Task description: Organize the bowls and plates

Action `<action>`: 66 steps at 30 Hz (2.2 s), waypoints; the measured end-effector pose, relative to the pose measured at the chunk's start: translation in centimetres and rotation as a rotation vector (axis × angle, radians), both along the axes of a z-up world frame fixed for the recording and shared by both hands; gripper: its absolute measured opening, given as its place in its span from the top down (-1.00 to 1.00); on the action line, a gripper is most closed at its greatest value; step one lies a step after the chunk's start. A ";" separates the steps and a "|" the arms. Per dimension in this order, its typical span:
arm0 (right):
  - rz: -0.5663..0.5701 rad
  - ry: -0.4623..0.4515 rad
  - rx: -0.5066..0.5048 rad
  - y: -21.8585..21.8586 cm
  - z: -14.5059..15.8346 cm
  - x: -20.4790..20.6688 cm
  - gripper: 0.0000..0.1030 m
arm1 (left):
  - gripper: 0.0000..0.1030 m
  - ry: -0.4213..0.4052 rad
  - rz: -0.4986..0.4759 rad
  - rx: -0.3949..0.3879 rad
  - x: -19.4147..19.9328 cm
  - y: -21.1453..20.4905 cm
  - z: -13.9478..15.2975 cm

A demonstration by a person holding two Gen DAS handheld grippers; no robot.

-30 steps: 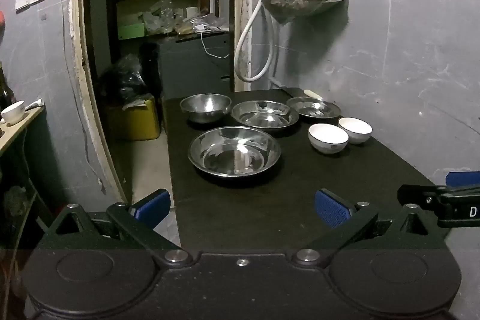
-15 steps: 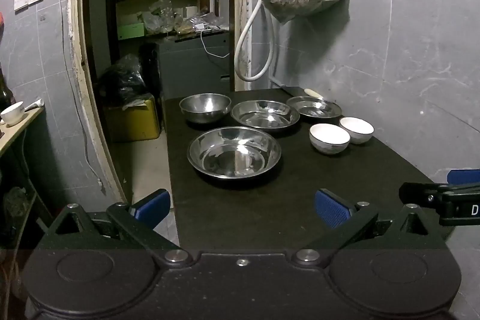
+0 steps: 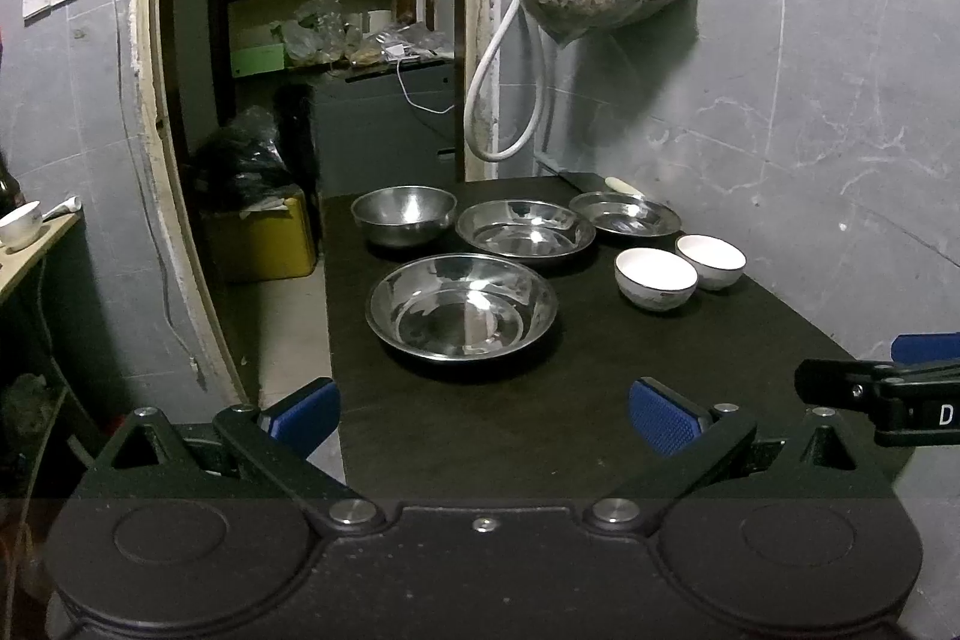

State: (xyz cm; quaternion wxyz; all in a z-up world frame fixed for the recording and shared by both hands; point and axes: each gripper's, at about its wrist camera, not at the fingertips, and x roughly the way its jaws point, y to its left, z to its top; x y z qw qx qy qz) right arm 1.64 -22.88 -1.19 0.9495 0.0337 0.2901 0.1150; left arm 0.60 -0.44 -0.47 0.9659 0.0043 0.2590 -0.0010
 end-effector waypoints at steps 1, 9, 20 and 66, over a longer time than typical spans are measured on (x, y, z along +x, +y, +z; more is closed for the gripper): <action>0.000 0.001 0.001 0.0 -0.1 0.0 -1.00 | -0.98 0.000 0.000 0.000 0.0 0.0 0.0; 0.003 0.006 -0.002 -0.1 0.5 0.5 -1.00 | -0.98 0.003 0.001 -0.001 0.5 -0.6 -0.2; 0.005 0.003 -0.010 0.3 0.1 0.5 -1.00 | -0.98 0.005 -0.003 -0.003 0.7 -0.6 -0.2; -0.003 0.013 -0.028 0.6 0.0 1.1 -1.00 | -0.99 0.032 -0.015 -0.022 1.8 0.5 -0.8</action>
